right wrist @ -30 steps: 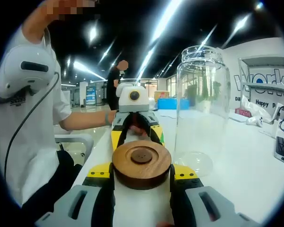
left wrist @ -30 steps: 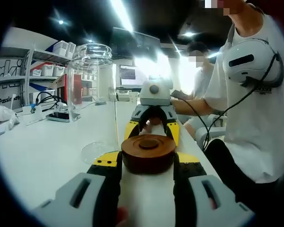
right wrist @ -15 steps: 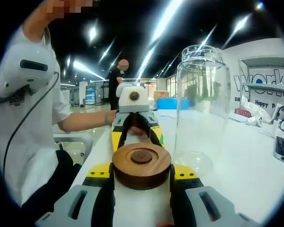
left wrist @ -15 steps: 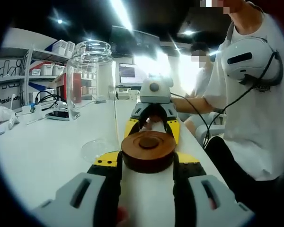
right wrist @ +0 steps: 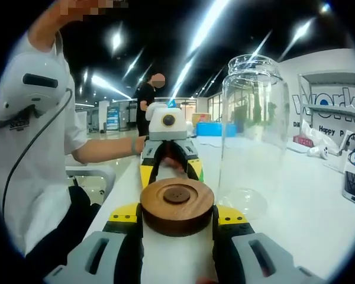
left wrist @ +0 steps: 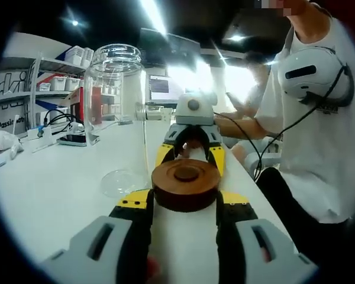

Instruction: Clamp the coffee can twist off the lid put the lid on the table pick up the lid cover the can tighten the lid

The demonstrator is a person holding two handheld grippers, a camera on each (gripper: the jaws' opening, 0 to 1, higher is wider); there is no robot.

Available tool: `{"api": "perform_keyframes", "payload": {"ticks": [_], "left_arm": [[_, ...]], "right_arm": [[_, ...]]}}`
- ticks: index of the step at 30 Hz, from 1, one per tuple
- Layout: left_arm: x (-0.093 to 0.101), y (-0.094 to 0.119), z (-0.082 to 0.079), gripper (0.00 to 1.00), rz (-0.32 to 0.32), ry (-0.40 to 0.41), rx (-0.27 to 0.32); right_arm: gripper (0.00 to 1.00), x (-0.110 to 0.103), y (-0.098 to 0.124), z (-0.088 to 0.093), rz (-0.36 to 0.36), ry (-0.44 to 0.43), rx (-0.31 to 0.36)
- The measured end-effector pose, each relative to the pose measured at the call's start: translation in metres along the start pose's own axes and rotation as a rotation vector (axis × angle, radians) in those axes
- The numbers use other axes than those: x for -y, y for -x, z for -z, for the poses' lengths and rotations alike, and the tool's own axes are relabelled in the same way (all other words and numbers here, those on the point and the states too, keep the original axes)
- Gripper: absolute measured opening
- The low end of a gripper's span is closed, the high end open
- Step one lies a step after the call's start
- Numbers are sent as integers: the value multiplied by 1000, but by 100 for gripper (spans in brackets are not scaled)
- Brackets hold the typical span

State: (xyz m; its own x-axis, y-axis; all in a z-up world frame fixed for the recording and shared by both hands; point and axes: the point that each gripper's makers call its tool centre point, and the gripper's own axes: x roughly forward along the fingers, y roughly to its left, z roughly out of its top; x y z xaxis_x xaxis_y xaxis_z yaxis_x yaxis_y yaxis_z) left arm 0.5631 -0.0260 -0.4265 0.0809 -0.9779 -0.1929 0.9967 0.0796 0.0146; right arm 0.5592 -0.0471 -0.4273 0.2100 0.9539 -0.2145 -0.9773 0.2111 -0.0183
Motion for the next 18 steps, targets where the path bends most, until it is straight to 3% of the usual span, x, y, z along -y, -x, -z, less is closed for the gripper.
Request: {"api": "perform_keyframes", "payload": {"ticks": [8,11,18], "left_arm": [[-3,6,-10,31,-6,31,54],[-2,4,-9,31,-10,19,49],[0,5,-11,35,-3,19,61]], "right_arm": [[41,3,2,2,-5,3,-11],[43,2,2,3,-10,1,-18],[45,5,8,-3,-12,-20,23]]}}
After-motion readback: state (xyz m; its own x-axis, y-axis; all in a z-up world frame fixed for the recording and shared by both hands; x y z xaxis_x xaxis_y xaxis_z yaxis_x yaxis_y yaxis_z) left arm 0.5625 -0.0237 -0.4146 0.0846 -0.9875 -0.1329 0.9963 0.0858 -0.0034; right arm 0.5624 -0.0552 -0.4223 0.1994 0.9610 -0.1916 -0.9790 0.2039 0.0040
